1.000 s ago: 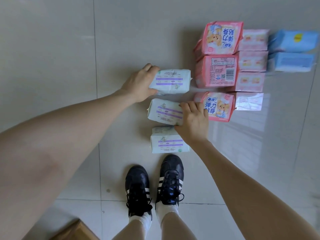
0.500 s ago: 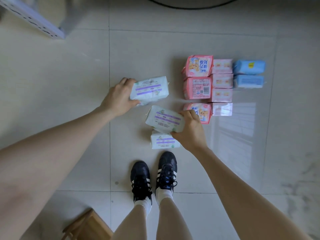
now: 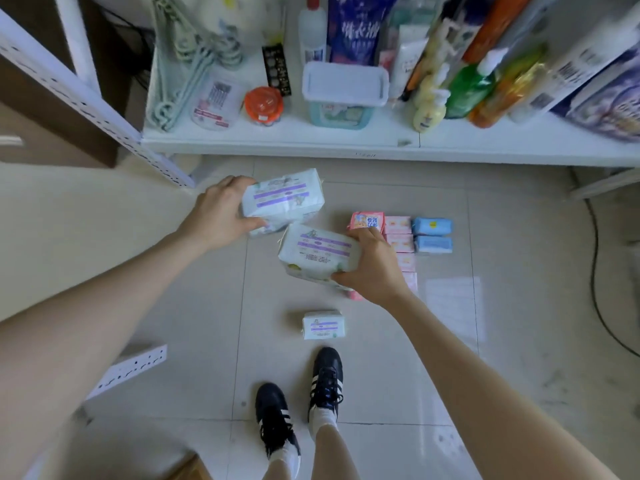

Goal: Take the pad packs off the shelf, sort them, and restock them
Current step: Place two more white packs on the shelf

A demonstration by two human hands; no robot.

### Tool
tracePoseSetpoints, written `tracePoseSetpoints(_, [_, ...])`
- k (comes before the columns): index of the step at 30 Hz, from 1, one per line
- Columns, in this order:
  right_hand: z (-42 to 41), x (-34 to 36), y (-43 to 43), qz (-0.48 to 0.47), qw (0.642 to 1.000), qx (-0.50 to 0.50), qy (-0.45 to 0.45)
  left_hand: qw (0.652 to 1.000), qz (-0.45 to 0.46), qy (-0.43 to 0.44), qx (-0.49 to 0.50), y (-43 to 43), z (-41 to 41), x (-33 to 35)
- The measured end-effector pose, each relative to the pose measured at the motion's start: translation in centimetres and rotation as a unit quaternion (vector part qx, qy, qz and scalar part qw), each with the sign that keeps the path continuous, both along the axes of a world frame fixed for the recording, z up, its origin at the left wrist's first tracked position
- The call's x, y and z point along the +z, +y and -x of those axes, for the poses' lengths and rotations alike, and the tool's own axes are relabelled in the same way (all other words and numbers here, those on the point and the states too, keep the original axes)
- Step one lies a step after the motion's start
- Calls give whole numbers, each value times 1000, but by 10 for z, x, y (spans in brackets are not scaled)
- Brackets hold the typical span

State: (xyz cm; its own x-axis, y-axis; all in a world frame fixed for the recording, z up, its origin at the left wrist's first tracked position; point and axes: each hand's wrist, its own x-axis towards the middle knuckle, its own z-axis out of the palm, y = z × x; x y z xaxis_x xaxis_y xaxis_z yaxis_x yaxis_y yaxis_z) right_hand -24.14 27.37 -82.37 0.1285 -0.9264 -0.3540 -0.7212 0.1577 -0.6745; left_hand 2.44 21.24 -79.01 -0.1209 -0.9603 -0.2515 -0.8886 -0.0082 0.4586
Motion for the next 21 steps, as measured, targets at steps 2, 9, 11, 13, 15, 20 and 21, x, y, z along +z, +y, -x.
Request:
tracePoseSetpoints(2, [-2,37,-7,12,1000,12,-3,1000,14,4,-5,-1,-10,41])
tracePoseSetpoints(9, [-15,189,-30,62,996,64,-1,996,82,-3,-36,-6,-46,202])
tracePoseSetpoints(11, [-20,232,-37,78,994,71,-6,994,102,-3,-40,-9,-55,249])
tracePoseSetpoints(13, [-27,272,-42,96,993,74,-16,992,119,-6,-37,-11,-63,294])
tracePoseSetpoints(15, [-32,311,-46,114,990,75,-25,990,135,3,-28,-10,-72,337])
tracePoseSetpoints(20, [-42,404,-50,162,983,71,-55,981,191,15,-3,-6,-90,435])
tracePoseSetpoints(21, [-44,422,-51,167,981,73,-64,980,196,14,1,-5,-93,453])
